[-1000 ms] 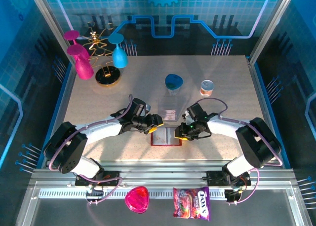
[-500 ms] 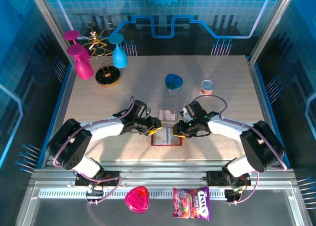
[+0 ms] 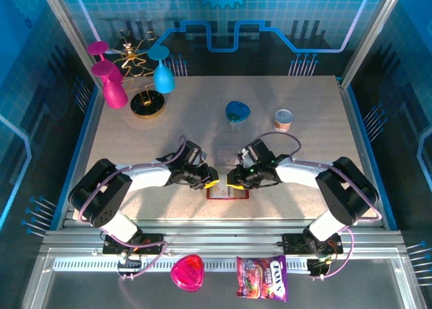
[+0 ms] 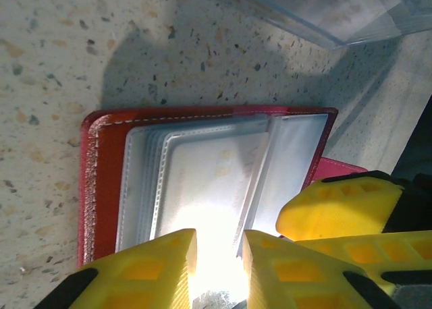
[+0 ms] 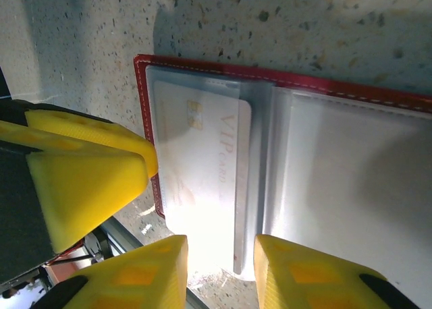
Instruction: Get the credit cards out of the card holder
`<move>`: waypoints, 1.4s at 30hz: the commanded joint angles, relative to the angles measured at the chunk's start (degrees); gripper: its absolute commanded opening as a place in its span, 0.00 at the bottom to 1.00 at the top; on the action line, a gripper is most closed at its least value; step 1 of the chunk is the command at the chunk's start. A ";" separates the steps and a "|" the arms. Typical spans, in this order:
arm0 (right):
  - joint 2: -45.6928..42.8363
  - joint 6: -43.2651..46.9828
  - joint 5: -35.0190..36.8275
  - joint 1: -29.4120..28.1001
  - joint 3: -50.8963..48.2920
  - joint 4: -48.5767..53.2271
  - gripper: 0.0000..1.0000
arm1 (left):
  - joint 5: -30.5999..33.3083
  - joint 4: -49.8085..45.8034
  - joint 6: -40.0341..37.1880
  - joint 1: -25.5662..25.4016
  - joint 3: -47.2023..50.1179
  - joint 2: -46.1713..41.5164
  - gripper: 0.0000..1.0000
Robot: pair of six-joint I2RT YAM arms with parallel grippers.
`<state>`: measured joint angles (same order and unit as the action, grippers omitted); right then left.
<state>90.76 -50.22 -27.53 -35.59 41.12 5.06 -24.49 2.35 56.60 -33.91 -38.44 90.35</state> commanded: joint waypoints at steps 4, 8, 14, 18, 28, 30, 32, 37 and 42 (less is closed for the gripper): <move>1.96 -1.73 -1.56 -1.27 2.28 -2.84 0.31 | -1.17 0.20 -1.53 0.15 1.35 0.76 0.21; 2.63 -1.75 -1.72 -1.41 2.54 -3.17 0.30 | -1.07 0.09 -1.67 0.12 1.43 0.88 0.20; 4.40 -1.90 -2.53 -1.50 2.89 -4.33 0.30 | -0.62 -0.74 -1.81 0.14 1.44 0.80 0.20; 5.04 -1.99 -2.79 -1.58 2.99 -4.79 0.30 | -0.47 -1.00 -1.92 0.08 1.48 0.73 0.20; 5.67 -1.34 -2.11 -1.59 2.91 -3.57 0.30 | -0.34 -1.29 -2.02 0.08 1.54 0.45 0.20; 5.50 -0.95 -1.42 -1.65 2.95 -2.64 0.30 | -0.38 -1.30 -2.01 0.14 1.41 0.41 0.20; 5.27 -0.35 -0.82 -1.65 3.26 -1.45 0.30 | -0.38 -1.33 -2.01 0.08 1.44 0.43 0.20; 4.62 0.48 0.19 -1.56 3.45 0.34 0.30 | -0.24 -1.33 -2.01 0.10 1.44 0.45 0.20; 3.90 1.14 0.98 -1.56 3.62 1.68 0.30 | -0.37 -1.45 -2.02 0.10 1.31 0.49 0.20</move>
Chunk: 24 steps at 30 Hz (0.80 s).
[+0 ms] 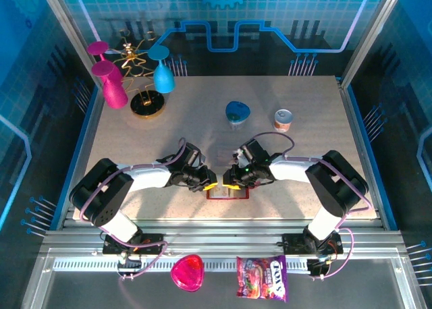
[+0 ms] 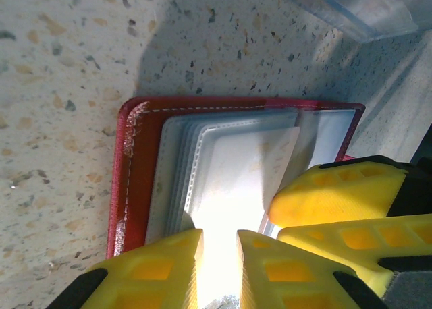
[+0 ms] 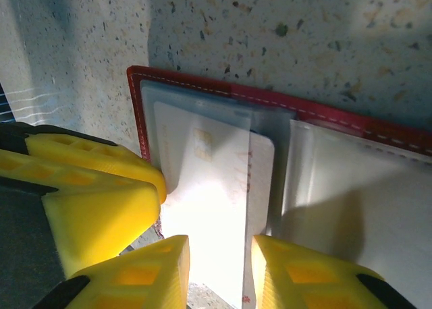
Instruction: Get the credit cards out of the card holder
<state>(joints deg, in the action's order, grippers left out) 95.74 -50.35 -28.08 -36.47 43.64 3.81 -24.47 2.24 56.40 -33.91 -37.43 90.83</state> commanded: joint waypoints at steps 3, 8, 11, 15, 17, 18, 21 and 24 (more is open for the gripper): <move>-1.37 1.39 1.80 -0.53 1.08 3.44 0.30 | -0.37 -1.50 -1.91 0.14 0.21 -0.10 0.20; -2.01 1.76 2.17 -0.27 0.93 3.99 0.30 | -0.21 -1.68 -1.93 0.11 0.16 -0.17 0.20; -2.32 1.94 2.35 -0.06 0.84 4.18 0.30 | -0.12 -1.66 -1.86 0.10 0.16 -0.30 0.19; -2.58 2.01 2.27 0.08 0.84 4.27 0.30 | -0.14 -1.66 -1.79 0.14 0.08 -0.34 0.19; -2.77 2.22 2.33 0.17 0.75 4.15 0.30 | -0.03 -1.80 -1.91 0.07 0.05 -0.44 0.19; -2.76 2.18 2.41 0.24 0.70 4.17 0.30 | -0.04 -1.77 -1.89 0.15 0.04 -0.37 0.19; -3.01 2.10 2.42 0.35 0.41 3.75 0.30 | -0.14 -1.89 -1.87 0.08 -0.01 -0.43 0.19; -3.15 2.11 2.37 0.52 0.35 3.58 0.30 | 0.02 -1.90 -1.87 0.14 0.04 -0.62 0.19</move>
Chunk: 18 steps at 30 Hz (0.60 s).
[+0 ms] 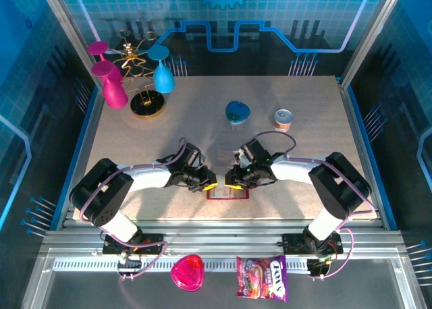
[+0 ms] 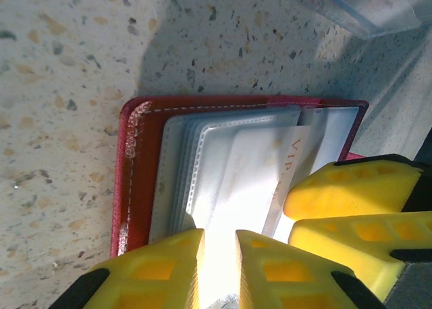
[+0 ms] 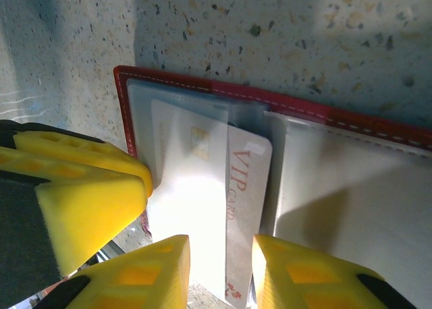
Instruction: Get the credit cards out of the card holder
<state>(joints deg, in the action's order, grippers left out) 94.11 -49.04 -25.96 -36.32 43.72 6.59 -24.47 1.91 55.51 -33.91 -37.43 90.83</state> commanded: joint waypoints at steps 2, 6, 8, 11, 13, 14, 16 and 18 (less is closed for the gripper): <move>-1.47 0.80 0.05 0.37 0.17 0.52 0.30 | -0.01 -1.58 -0.92 0.09 0.07 -0.64 0.19; -0.70 0.76 -0.99 0.47 0.37 -0.42 0.27 | -0.03 -1.57 -1.01 0.08 -0.18 -0.49 0.18; -0.49 0.31 -1.45 0.53 0.05 -1.42 0.26 | 0.03 -1.59 -0.97 0.07 -0.18 -0.46 0.18; 0.23 0.09 -2.16 0.48 0.04 -2.19 0.26 | 0.12 -1.61 -1.01 0.08 -0.08 -0.54 0.18; 0.82 0.13 -2.42 0.46 0.04 -2.28 0.26 | 0.14 -1.57 -0.88 0.12 -0.01 -0.55 0.18; 1.07 0.19 -2.36 0.46 0.12 -2.20 0.26 | 0.06 -1.56 -0.93 0.09 0.07 -0.50 0.18; 1.43 0.38 -2.19 0.50 0.24 -2.00 0.26 | 0.11 -1.52 -0.88 0.09 0.07 -0.47 0.18; 1.60 0.47 -1.78 0.48 0.30 -1.72 0.27 | 0.06 -1.56 -0.88 0.11 0.04 -0.53 0.18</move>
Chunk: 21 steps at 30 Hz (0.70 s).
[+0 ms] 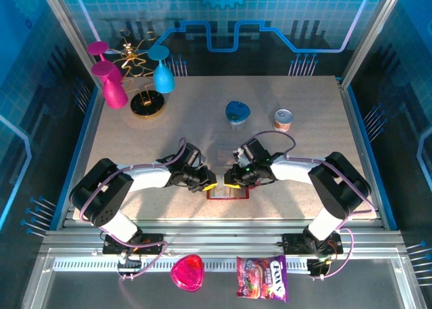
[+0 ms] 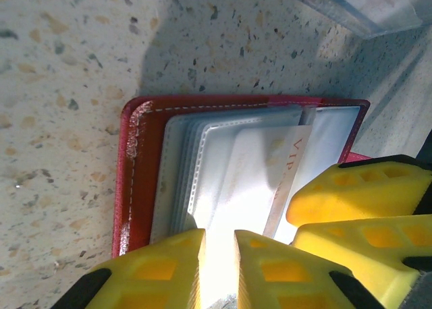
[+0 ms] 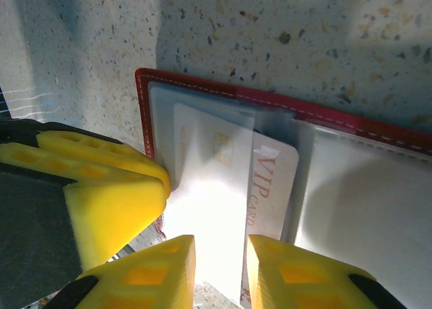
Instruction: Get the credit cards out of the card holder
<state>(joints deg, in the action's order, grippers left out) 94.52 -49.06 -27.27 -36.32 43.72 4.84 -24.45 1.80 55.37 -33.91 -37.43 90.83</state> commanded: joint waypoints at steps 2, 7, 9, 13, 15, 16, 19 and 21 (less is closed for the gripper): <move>1.28 0.74 -0.08 0.47 0.43 0.49 0.27 | 0.06 -1.45 -0.79 0.08 0.03 -0.55 0.18; 1.49 1.04 0.44 0.56 0.73 0.87 0.27 | 0.09 -1.78 -0.88 0.09 0.09 -0.74 0.18; 1.63 1.24 0.62 0.54 1.00 1.17 0.27 | 0.19 -1.90 -0.88 0.08 0.08 -0.93 0.18; 1.71 1.53 1.08 0.59 1.36 1.44 0.27 | 0.21 -2.07 -0.93 0.08 0.00 -0.99 0.18; 1.72 1.82 1.36 0.55 1.60 1.90 0.27 | 0.28 -2.20 -0.94 0.12 0.07 -1.08 0.18; 1.69 1.88 1.44 0.55 1.60 1.99 0.27 | 0.28 -2.28 -0.91 0.11 0.08 -1.08 0.18; 1.59 2.12 1.60 0.63 1.70 2.25 0.27 | 0.19 -2.41 -1.00 0.13 -0.01 -1.30 0.18; 1.54 2.14 1.40 0.63 1.72 2.26 0.27 | 0.15 -2.55 -1.21 0.15 -0.18 -1.35 0.18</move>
<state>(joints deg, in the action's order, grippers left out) 95.50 -47.94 -26.50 -36.29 44.36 5.56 -24.45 1.41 55.33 -33.91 -37.43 90.76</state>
